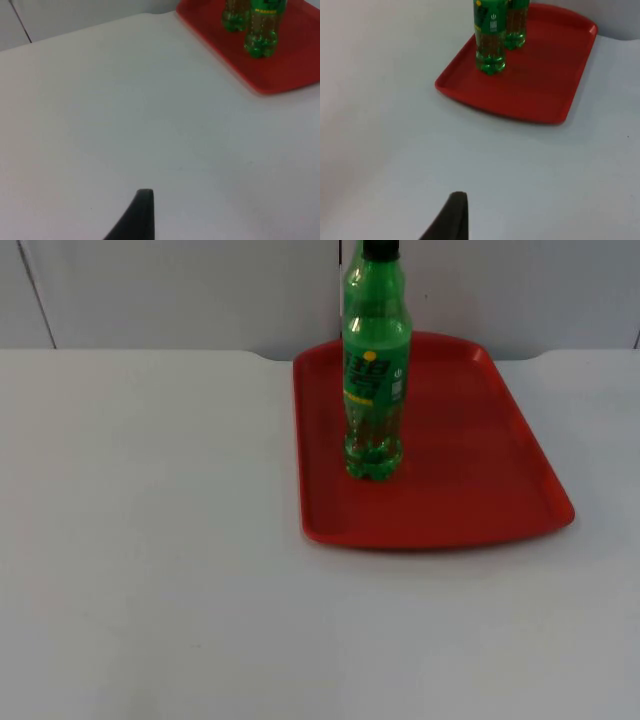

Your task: Place the bottle upright on the tray.

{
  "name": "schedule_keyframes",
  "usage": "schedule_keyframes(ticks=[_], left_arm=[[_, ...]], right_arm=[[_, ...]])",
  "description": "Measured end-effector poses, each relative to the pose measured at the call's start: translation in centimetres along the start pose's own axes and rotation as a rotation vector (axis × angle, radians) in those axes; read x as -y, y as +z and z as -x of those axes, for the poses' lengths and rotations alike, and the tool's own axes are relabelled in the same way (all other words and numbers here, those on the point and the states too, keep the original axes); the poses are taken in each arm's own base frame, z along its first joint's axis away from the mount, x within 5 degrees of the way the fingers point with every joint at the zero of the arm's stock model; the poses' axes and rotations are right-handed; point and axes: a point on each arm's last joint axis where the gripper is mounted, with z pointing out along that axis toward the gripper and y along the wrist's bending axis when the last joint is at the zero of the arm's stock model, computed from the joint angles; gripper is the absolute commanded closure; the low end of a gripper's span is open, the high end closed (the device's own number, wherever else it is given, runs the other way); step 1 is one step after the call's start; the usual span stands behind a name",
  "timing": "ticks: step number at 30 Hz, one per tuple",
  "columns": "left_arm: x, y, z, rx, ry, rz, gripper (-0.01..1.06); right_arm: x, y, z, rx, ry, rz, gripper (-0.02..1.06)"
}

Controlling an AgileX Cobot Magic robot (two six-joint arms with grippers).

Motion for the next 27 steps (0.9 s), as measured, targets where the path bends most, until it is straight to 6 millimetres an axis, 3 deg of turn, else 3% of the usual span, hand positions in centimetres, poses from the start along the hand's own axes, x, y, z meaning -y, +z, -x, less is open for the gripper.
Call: schedule_keyframes(ticks=[27], left_arm=[[0.00, 0.00, 0.00, 0.000, 0.000, 0.000, 0.00]], right_arm=[[0.05, 0.12, -0.14, -0.010, -0.001, -0.006, 0.06]])
